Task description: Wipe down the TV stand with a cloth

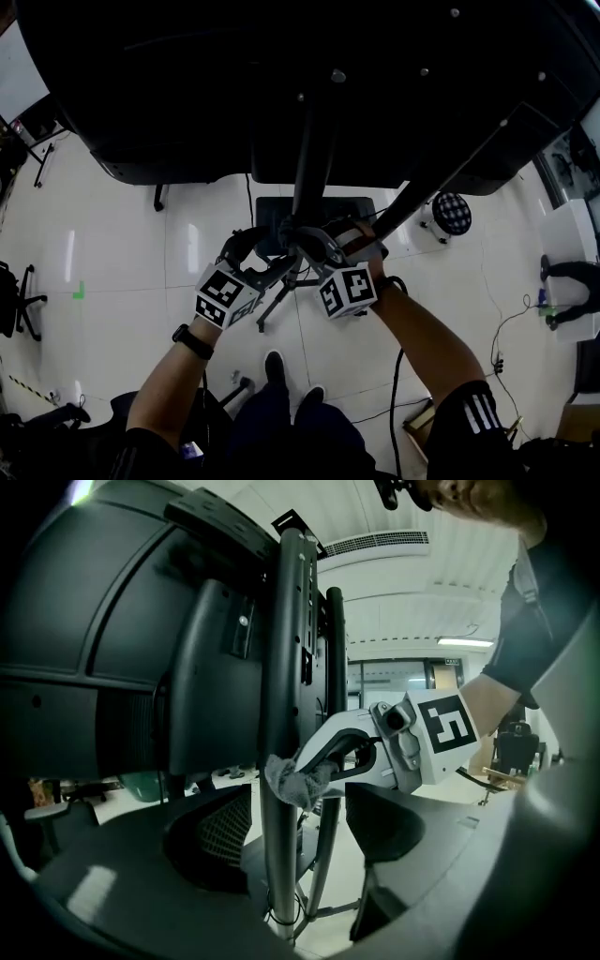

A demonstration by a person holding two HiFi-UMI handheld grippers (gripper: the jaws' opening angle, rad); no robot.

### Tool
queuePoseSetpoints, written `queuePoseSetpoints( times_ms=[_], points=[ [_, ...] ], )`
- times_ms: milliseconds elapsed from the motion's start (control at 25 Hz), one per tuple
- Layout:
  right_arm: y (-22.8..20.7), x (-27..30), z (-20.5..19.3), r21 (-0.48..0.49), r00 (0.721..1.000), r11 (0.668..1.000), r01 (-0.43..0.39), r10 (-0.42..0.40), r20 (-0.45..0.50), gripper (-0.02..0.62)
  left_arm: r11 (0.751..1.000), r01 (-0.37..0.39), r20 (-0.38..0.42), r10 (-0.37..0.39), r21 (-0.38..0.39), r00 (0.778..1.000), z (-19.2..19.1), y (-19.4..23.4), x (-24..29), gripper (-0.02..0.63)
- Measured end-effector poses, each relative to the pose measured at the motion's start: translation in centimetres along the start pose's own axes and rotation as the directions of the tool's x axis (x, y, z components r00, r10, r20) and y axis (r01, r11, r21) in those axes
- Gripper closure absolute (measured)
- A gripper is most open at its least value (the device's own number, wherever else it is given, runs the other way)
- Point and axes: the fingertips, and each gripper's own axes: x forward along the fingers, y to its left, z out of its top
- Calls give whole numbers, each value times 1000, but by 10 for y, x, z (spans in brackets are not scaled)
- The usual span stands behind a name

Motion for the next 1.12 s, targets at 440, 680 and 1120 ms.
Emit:
queuePoseSetpoints(
  times_ms=[440,680,1120],
  points=[
    [102,61,-54,27,996,996,-85,86,-12,574,999,-20,-88,16,-47,996,-130,11,35,258],
    [160,90,-83,56,989,989,-136,139,-42,574,995,-25,-148,11,-92,989,-195,17,44,256],
    [255,137,-136,115,964,964,-241,252,-89,575,990,-29,-198,2,-137,980,-275,24,70,253]
  ],
)
